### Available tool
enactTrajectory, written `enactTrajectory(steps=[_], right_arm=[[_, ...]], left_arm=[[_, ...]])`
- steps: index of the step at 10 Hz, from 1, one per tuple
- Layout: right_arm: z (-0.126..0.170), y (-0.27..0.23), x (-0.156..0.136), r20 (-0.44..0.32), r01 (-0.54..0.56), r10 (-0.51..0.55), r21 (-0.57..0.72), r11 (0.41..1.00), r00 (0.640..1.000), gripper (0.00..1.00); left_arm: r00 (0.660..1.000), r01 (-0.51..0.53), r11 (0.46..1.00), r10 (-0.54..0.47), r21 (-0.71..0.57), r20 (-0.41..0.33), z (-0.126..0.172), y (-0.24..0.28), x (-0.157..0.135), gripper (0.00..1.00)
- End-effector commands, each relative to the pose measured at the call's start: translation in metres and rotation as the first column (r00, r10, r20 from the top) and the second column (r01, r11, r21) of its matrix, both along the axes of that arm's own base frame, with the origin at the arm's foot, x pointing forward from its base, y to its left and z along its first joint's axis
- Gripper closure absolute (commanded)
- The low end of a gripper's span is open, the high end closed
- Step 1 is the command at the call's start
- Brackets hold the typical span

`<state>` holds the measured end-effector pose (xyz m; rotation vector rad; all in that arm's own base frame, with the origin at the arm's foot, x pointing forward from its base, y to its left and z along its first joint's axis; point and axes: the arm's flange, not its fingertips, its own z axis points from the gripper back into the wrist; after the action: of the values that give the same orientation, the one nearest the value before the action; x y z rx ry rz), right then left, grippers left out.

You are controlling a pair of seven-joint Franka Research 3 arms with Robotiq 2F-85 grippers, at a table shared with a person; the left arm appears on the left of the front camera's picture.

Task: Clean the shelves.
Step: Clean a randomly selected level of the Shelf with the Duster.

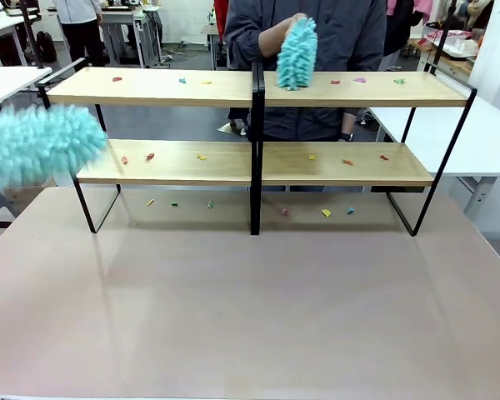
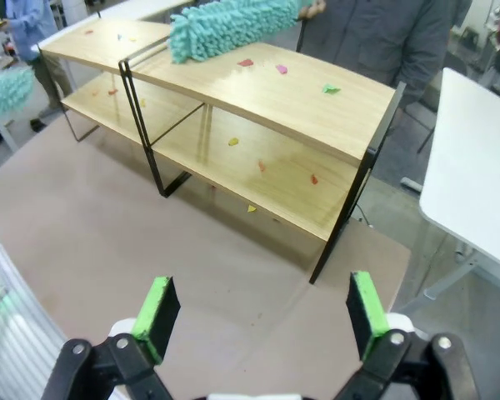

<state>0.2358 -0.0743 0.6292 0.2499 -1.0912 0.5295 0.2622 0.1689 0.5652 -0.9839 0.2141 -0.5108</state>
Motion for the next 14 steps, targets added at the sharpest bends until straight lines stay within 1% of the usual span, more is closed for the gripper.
enactTrajectory(steps=[1, 2, 3, 4, 5, 6, 7, 8, 9, 10, 11, 12, 13, 14], right_arm=[[0.0, -0.001, 0.0, 0.002, 0.003, -0.003, 0.001, 1.0, 1.0, 0.0], [0.0, -0.001, 0.0, 0.002, 0.003, -0.003, 0.001, 1.0, 1.0, 0.0], [0.0, -0.001, 0.0, 0.002, 0.003, -0.003, 0.001, 1.0, 1.0, 0.0], [0.0, -0.001, 0.0, 0.002, 0.003, -0.003, 0.001, 1.0, 1.0, 0.0], [0.0, -0.001, 0.0, 0.002, 0.003, -0.003, 0.001, 1.0, 1.0, 0.0], [0.0, -0.001, 0.0, 0.002, 0.003, -0.003, 0.001, 1.0, 1.0, 0.0], [0.0, -0.001, 0.0, 0.002, 0.003, -0.003, 0.001, 1.0, 1.0, 0.0], [0.0, -0.001, 0.0, 0.002, 0.003, -0.003, 0.001, 1.0, 1.0, 0.0], [0.0, -0.001, 0.0, 0.002, 0.003, -0.003, 0.001, 1.0, 1.0, 0.0], [0.0, -0.001, 0.0, 0.002, 0.003, -0.003, 0.001, 1.0, 1.0, 0.0], [0.0, -0.001, 0.0, 0.002, 0.003, -0.003, 0.001, 1.0, 1.0, 0.0], [0.0, -0.001, 0.0, 0.002, 0.003, -0.003, 0.001, 1.0, 1.0, 0.0], [0.0, -0.001, 0.0, 0.002, 0.003, -0.003, 0.001, 1.0, 1.0, 0.0], [0.0, -0.001, 0.0, 0.002, 0.003, -0.003, 0.001, 1.0, 1.0, 0.0]], left_arm=[[0.988, 0.15, 0.985, -0.152, 0.084, 0.016, 0.027, 0.048, -0.048, 0.88], [0.988, 0.146, 0.985, -0.15, 0.094, 0.045, 0.028, 0.042, -0.048, 0.88], [0.996, 0.09, 0.995, -0.089, 0.046, -0.029, -0.021, -0.005, -0.014, 0.88], [0.996, 0.09, 0.995, -0.089, 0.046, -0.029, -0.021, -0.005, -0.014, 0.88], [0.991, 0.134, 0.987, -0.134, 0.086, -0.012, -0.027, 0.006, -0.029, 0.88], [0.995, 0.102, 0.994, -0.102, 0.028, -0.003, -0.026, -0.023, -0.024, 0.88], [1.0, 0.01, 1.0, -0.01, -0.024, 0.01, -0.031, -0.055, -0.018, 0.88], [0.991, -0.119, 0.992, 0.121, -0.027, 0.064, -0.036, -0.089, -0.012, 0.88], [0.987, -0.143, 0.99, 0.143, -0.003, 0.068, -0.039, -0.125, 0.002, 0.88], [0.997, -0.077, 0.997, 0.077, 0.022, 0.031, -0.04, -0.155, 0.015, 0.88], [0.996, -0.088, 0.996, 0.087, 0.029, 0.028, -0.044, -0.184, 0.028, 0.88], [0.994, -0.104, 0.995, 0.104, -0.006, 0.04, -0.044, -0.208, 0.036, 0.88], [0.977, -0.186, 0.979, 0.193, -0.082, 0.089, -0.041, -0.23, 0.042, 0.88], [0.967, -0.235, 0.965, 0.244, -0.116, 0.072, -0.041, -0.243, 0.046, 0.88]])
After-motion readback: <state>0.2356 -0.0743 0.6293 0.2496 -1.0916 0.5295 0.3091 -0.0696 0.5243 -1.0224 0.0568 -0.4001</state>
